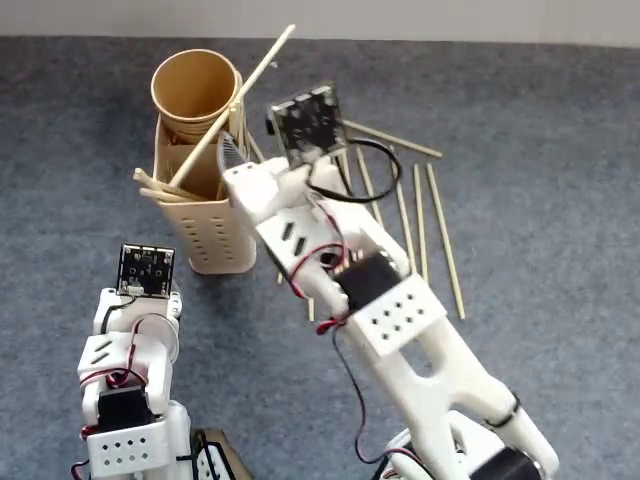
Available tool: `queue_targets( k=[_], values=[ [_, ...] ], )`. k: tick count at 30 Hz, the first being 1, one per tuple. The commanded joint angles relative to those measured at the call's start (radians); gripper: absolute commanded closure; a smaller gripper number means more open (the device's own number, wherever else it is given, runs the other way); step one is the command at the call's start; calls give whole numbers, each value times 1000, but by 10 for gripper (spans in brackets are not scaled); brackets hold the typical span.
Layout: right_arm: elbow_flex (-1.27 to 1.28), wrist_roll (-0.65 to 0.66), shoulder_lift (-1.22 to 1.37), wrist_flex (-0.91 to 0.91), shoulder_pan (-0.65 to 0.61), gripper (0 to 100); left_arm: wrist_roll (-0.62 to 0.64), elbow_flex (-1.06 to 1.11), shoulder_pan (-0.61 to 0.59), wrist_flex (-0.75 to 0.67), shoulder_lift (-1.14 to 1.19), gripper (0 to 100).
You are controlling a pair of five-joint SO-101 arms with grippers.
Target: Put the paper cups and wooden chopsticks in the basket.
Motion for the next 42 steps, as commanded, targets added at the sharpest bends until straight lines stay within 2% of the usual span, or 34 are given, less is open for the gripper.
queue_targets(
  k=[1, 11, 15, 19, 23, 31, 37, 42],
  values=[
    [-124, 0, 73, 2, -30, 804, -17, 18, 8, 3, -10, 895],
    [-166, 0, 403, 7, -39, 804, -18, 18, 8, 3, -10, 895],
    [-171, 2, 392, 8, -35, 804, -18, 18, 8, 3, -10, 895],
    [-189, 15, 246, 10, -1, 804, -18, 18, 8, 3, -10, 895],
    [-257, 187, 67, 197, 16, 804, -18, 18, 8, 3, -10, 894],
    [-503, 207, -71, 530, 77, 804, -20, 18, 45, 5, -10, 895],
    [-403, 207, -10, 521, 99, 804, -20, 18, 45, 6, -10, 895],
    [-271, 207, 67, 344, 102, 804, -20, 18, 48, 6, -10, 895]
  ],
)
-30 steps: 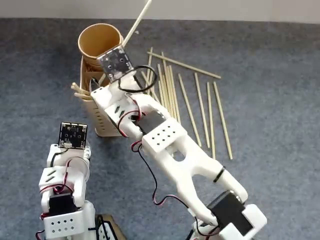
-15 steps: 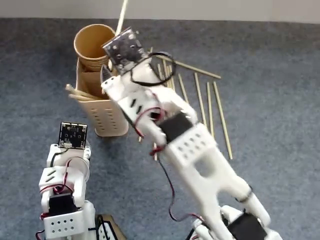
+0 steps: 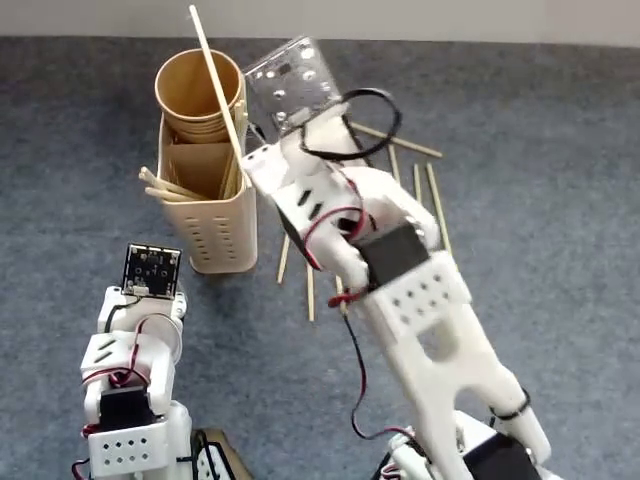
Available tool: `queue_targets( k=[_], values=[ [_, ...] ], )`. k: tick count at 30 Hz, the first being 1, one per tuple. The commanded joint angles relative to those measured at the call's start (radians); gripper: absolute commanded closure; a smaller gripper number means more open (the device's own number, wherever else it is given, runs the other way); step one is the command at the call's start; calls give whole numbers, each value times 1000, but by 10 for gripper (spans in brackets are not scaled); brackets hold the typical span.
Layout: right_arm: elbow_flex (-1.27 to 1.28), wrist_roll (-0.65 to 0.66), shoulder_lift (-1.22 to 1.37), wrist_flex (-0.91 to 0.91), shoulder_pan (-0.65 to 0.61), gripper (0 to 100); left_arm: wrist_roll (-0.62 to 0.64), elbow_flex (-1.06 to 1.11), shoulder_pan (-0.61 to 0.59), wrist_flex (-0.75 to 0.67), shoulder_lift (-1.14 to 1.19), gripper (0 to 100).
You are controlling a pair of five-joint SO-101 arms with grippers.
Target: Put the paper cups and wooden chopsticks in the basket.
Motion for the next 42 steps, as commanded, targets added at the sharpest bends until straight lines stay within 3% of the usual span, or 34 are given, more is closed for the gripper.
queue_targets(
  k=[1, 7, 14, 22, 29, 33, 38, 42],
  values=[
    [54, 6, 35, -131, 10, 804, -12, 18, 19, 6, -10, 895],
    [133, 5, 153, -186, 19, 804, -12, 18, 19, 6, -10, 895],
    [45, -69, 1, -180, 25, 804, -12, 18, 21, 6, -10, 895],
    [44, -66, -74, -143, -124, 804, -12, 18, 21, 6, -10, 895],
    [77, -68, 147, -225, -151, 804, -12, 18, 21, 6, -10, 895],
    [122, -71, 200, -143, -38, 804, -12, 18, 21, 17, -10, 894],
    [130, -72, 28, -131, 197, 804, -12, 18, 22, 12, -10, 893],
    [171, -72, -114, -105, 237, 804, -12, 18, 22, 12, -10, 892]
  ],
)
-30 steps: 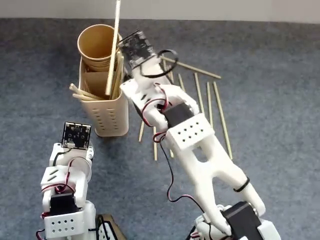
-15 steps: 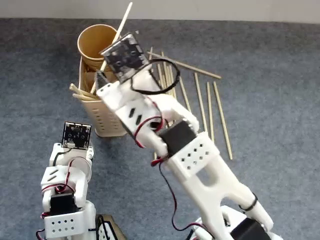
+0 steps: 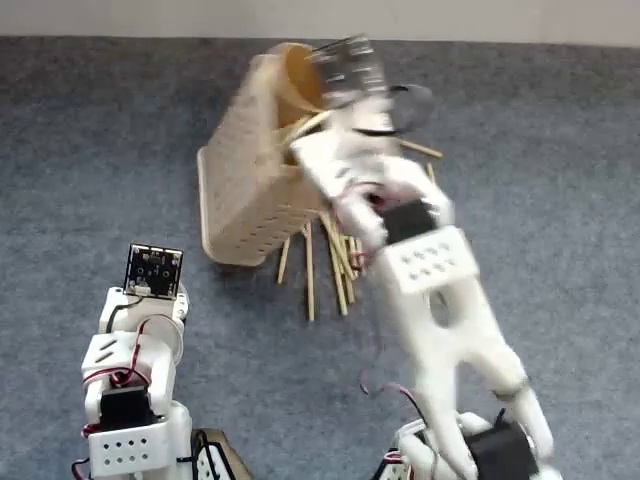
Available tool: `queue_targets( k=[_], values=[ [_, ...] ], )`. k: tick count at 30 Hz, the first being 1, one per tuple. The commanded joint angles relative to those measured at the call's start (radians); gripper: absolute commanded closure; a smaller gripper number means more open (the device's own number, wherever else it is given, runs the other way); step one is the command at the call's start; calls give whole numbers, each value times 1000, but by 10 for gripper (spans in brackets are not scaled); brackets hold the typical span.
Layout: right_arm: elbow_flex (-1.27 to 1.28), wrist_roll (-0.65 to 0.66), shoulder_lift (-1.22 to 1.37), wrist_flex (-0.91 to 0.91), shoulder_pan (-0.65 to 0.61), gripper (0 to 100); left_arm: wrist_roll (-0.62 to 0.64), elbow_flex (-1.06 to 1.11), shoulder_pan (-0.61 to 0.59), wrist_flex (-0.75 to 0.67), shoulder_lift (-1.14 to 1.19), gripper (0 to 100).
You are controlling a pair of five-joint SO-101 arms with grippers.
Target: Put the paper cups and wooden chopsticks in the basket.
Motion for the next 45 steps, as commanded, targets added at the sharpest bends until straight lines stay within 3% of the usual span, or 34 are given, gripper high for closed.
queue_targets(
  k=[1, 6, 14, 22, 25, 28, 33, 36, 39, 45],
  values=[
    [24, -9, -156, 12, 16, 804, -12, 18, 15, -3, -10, 892],
    [-8, -3, -176, -1, -134, 804, -12, 18, 15, 2, -10, 893],
    [-84, 20, -168, 174, -54, 804, -12, 18, 15, -2, -10, 892],
    [-412, 110, -163, 746, 312, 804, -12, 2, 7, 0, -10, 893],
    [-421, 140, -156, 817, 464, 804, -2, -105, -25, 57, -8, 895],
    [-277, 140, -170, 771, 565, 804, 71, -260, -28, 109, 31, 892],
    [-133, 97, -443, 746, 596, 804, 97, -693, 45, 167, 484, 892],
    [-93, 100, -702, 825, 567, 804, 117, -1139, 125, 388, 964, 892],
    [130, 169, -835, 875, 529, 804, 110, -1612, 260, 651, 1420, 892],
    [763, 238, -911, 519, 631, 804, 112, -2416, 364, 812, 1977, 891]
  ],
)
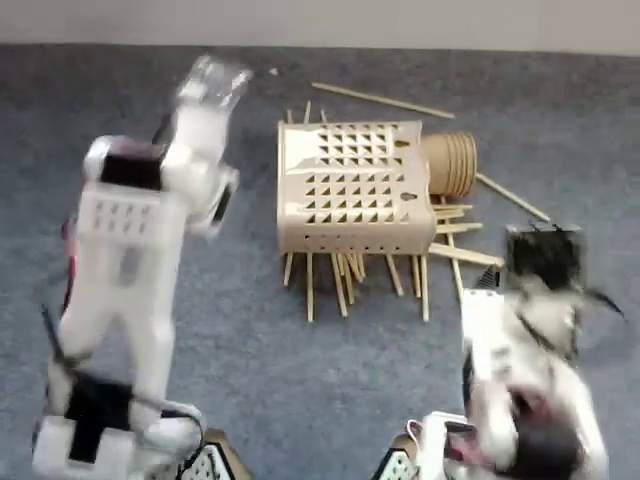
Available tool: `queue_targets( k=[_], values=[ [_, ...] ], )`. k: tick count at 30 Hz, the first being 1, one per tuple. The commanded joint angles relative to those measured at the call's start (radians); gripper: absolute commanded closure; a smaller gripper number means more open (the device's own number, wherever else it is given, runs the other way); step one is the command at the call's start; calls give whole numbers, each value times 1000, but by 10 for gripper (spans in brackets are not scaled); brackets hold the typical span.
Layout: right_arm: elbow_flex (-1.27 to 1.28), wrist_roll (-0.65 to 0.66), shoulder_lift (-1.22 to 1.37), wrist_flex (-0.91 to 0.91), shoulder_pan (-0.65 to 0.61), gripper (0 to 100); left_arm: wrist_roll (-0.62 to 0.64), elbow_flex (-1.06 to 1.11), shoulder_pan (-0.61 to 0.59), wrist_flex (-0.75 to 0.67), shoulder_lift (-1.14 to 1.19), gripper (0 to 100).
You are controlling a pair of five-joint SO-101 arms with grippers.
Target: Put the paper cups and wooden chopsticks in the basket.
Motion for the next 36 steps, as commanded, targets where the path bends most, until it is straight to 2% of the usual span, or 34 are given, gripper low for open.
queue_targets(
  k=[1, 4, 9, 12, 19, 30, 36],
  values=[
    [374, 18, -58, -234, 91, 804, 15, -618, 38, 83, 349, 890],
    [570, -57, -166, -366, 133, 804, 15, -848, 38, 104, 552, 863],
    [748, -83, -443, -372, 139, 804, 14, -1018, 53, 104, 780, 853],
    [782, -80, -575, -295, 162, 804, 14, -1024, 81, 104, 857, 853],
    [757, -80, -541, -275, 196, 804, 15, -1026, 87, 101, 957, 853],
    [760, -80, -555, -274, 189, 804, -6, -1027, -107, 97, 1118, 854],
    [757, -80, -555, -274, 189, 804, -34, -1027, -148, 91, 1211, 854]
  ],
)
